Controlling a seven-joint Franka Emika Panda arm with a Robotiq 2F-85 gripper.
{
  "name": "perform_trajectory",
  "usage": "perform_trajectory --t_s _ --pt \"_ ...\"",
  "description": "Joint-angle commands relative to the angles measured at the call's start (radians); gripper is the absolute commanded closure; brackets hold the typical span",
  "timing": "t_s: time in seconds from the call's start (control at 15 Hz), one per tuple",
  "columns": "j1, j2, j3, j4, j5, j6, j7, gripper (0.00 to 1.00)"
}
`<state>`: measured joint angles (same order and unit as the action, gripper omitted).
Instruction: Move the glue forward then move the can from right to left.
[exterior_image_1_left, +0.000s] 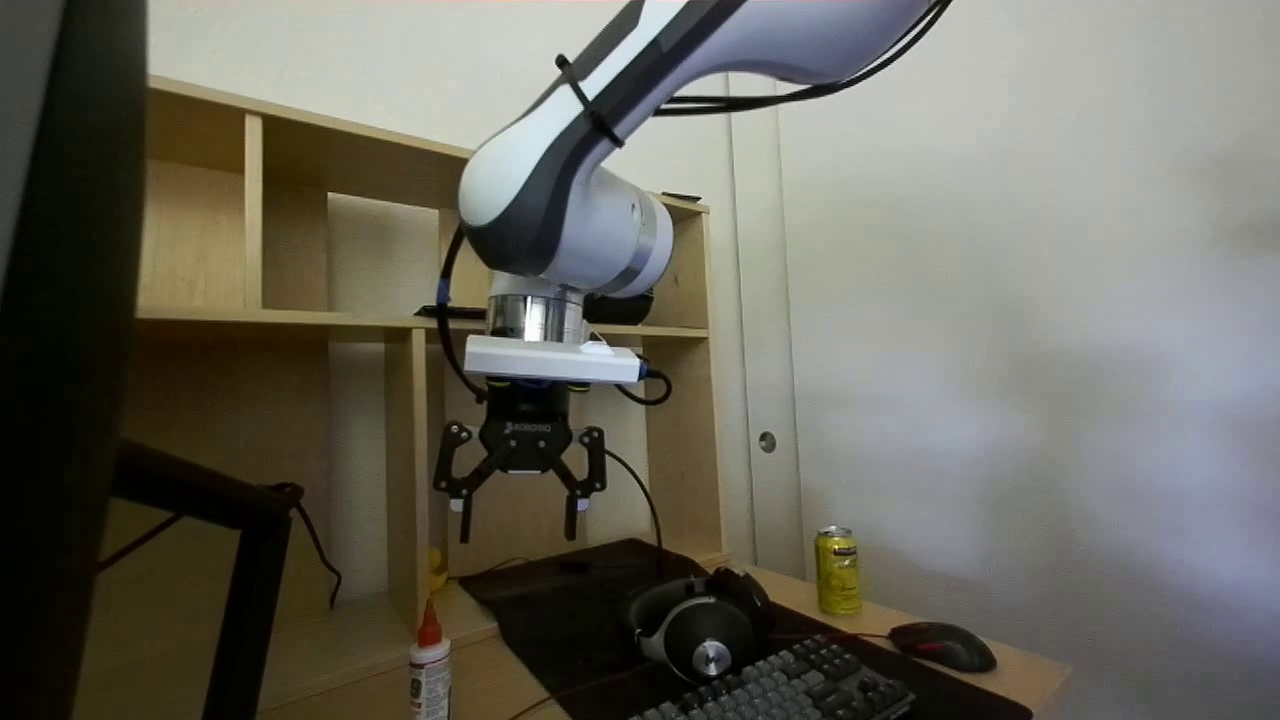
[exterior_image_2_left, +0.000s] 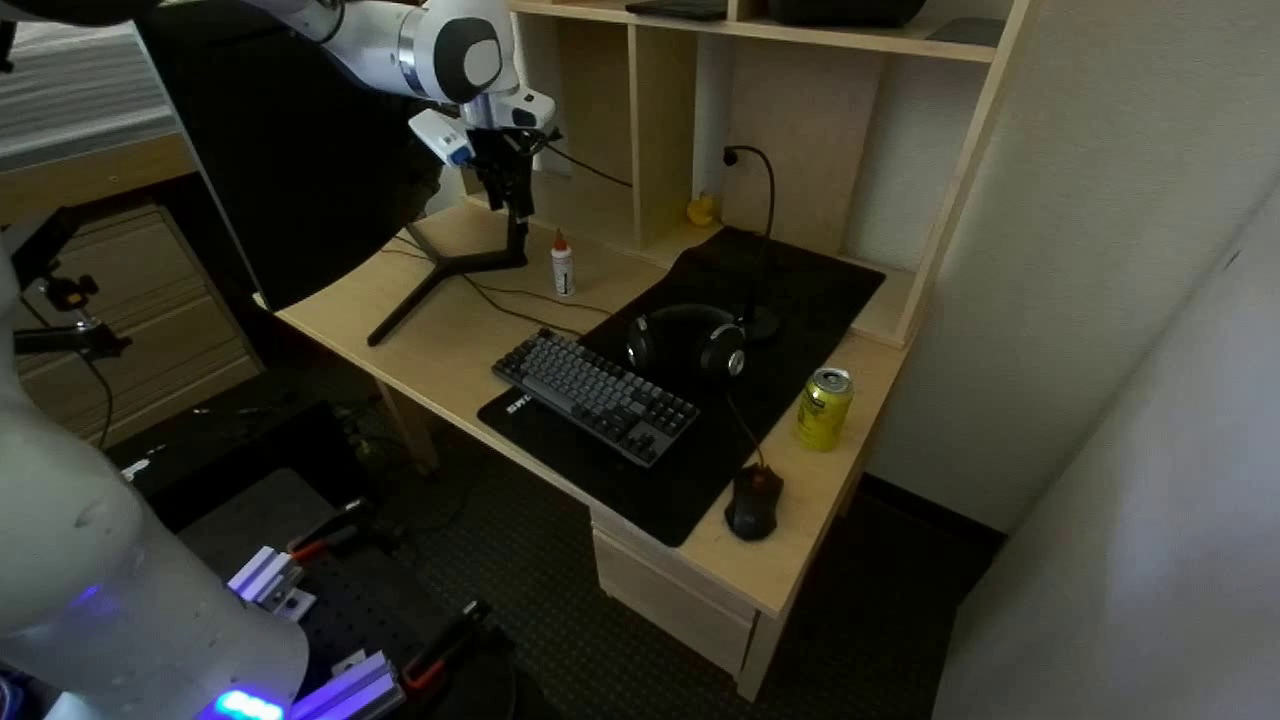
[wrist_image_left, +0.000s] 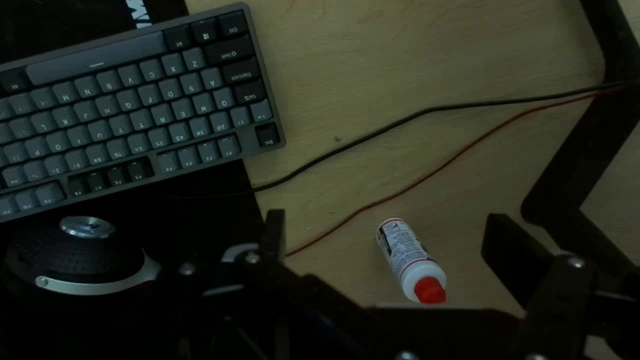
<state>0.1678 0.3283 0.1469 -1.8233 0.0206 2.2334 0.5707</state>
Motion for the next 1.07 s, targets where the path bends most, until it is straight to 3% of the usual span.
perform_trajectory --t_s 0.0,0.33,0.53,0.6,1.0 --pt "0.035 0.099 -0.041 0.063 0.012 0.029 0.046 0.00" --pt "0.076 0.291 -0.084 0.254 0.030 0.233 0.156 0.00" --pt "0.104 0.394 -0.118 0.395 0.029 0.197 0.222 0.00" --pt "0.090 0.317 -0.105 0.280 0.036 0.226 0.181 0.00" --pt "0.116 0.439 -0.138 0.406 0.023 0.265 0.238 0.00"
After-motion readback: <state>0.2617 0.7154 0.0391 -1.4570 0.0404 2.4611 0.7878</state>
